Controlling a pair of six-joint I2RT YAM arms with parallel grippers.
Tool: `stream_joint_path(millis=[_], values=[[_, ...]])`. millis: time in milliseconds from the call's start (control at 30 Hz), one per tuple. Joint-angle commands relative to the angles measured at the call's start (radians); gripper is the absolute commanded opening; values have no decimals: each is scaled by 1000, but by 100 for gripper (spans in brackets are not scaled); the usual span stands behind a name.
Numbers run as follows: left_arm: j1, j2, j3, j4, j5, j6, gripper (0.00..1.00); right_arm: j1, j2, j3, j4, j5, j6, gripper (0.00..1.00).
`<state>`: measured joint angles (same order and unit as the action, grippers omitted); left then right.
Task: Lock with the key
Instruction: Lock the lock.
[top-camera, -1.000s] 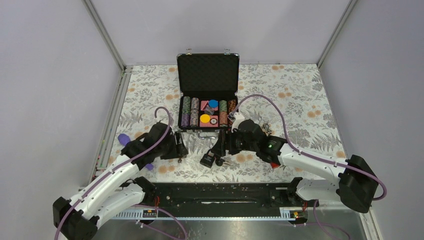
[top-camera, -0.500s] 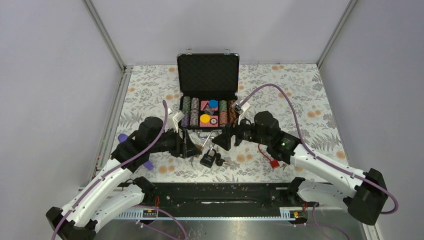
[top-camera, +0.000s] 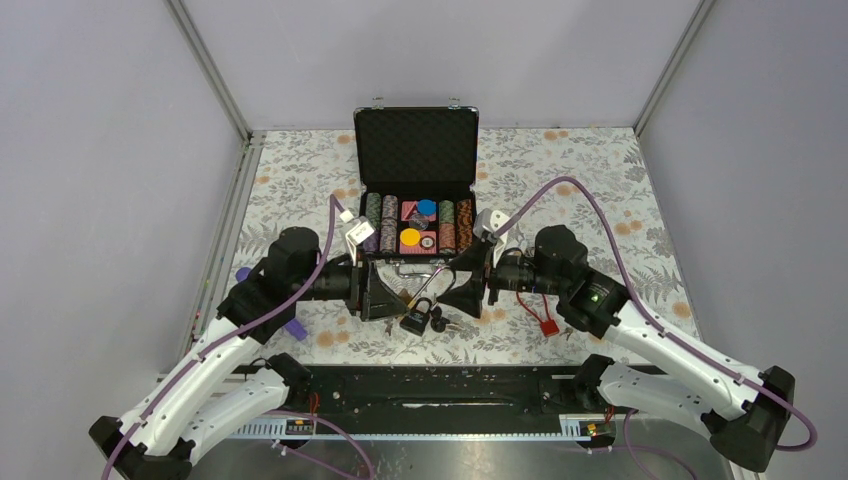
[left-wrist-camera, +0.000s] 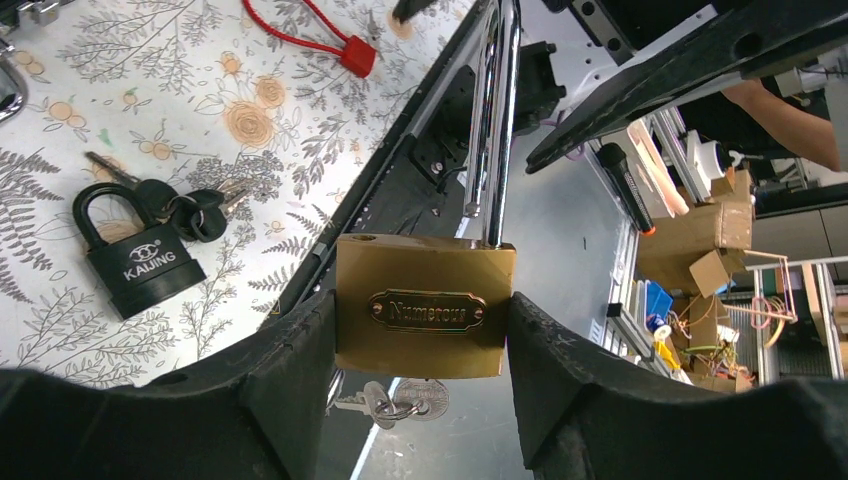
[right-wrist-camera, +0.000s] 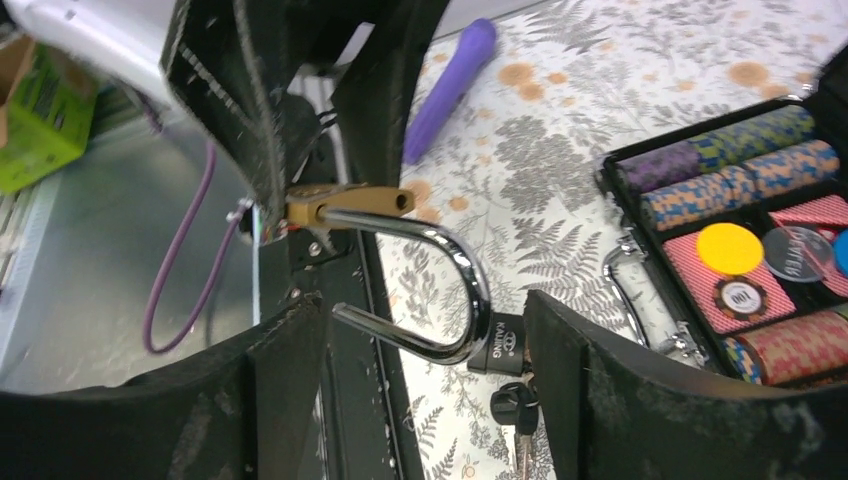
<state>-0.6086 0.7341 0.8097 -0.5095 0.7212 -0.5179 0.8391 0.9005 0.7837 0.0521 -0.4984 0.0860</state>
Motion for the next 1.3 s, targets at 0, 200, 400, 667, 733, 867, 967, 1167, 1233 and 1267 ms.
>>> stream_joint_path(millis=[0,200,400,667,733,867,967,1167,1233,1267], values=[[-1,-23,53,138,106,16,0,-5,4,67,-46,-173,-72,74],[-2,-22,50,126,114,42,0,-4,45,110,-83,-179,-33,55],[-2,-15,38,126,132,48,0,-5,54,121,-64,-182,-2,33],[-2,-28,35,151,81,54,84,-5,53,160,-87,-136,93,0],[-1,-41,22,172,22,71,92,-5,46,169,-75,-131,148,0],[-2,-85,-44,297,-76,83,97,-4,40,191,-72,-93,246,0],[-1,-114,-87,439,-77,56,98,-5,40,212,-103,-31,297,0],[-6,-142,-114,505,-109,60,99,-5,39,233,-108,34,381,0],[-9,-136,-130,557,-90,46,99,-5,32,231,-89,38,403,0],[-13,-129,-145,583,-80,34,99,-5,28,229,-67,38,418,0]])
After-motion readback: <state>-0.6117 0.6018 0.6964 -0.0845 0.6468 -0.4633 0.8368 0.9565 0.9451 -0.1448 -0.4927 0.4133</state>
